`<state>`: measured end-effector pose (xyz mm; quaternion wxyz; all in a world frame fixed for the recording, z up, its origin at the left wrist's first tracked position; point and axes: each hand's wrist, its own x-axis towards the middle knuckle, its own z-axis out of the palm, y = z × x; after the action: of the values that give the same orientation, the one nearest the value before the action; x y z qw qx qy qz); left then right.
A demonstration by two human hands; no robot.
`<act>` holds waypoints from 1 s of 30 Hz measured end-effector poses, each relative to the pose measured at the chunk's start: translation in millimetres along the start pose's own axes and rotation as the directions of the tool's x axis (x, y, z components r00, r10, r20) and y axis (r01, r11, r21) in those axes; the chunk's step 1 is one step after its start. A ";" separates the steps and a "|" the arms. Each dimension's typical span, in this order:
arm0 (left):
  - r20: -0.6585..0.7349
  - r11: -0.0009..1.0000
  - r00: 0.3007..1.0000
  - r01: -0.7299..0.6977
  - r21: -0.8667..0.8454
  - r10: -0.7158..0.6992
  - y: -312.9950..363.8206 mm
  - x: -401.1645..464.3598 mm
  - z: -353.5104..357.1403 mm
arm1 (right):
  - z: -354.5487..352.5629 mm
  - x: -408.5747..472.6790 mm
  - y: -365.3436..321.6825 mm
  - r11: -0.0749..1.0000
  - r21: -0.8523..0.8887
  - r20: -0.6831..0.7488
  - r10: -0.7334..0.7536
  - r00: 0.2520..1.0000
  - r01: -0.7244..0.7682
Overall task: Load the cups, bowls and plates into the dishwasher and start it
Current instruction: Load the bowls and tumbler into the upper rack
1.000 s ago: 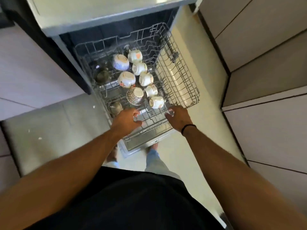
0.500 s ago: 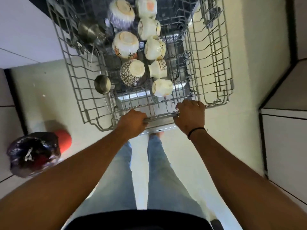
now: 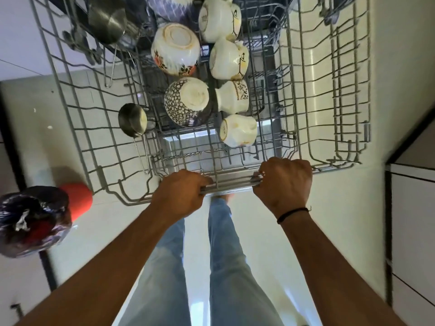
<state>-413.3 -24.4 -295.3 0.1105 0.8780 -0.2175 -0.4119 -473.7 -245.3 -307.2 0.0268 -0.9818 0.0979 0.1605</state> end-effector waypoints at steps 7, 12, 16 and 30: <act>-0.118 1.000 0.993 -0.016 -0.016 0.014 -9.6 22.7 -34.5 | -12.6 45.8 -1.5 1.000 -0.001 -0.093 -0.018 0.996 0.018; -0.186 0.997 0.980 -0.071 0.022 0.074 -22.4 68.6 -80.9 | -35.3 110.2 -8.8 0.999 0.036 -0.133 0.004 0.991 0.001; -0.227 0.996 0.971 -0.084 -0.011 0.079 -28.8 89.6 -99.3 | -48.6 138.2 -10.9 0.999 0.028 -0.136 -0.018 0.991 0.022; -0.254 0.996 0.966 -0.063 -0.065 0.044 -40.6 114.0 -152.6 | -79.3 191.8 -20.5 0.998 0.026 -0.061 -0.047 0.997 0.048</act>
<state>-219.2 -40.2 -290.4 0.1803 0.9124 -0.2102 -0.3014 -266.8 -267.2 -293.2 0.0411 -0.9878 0.0776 0.1287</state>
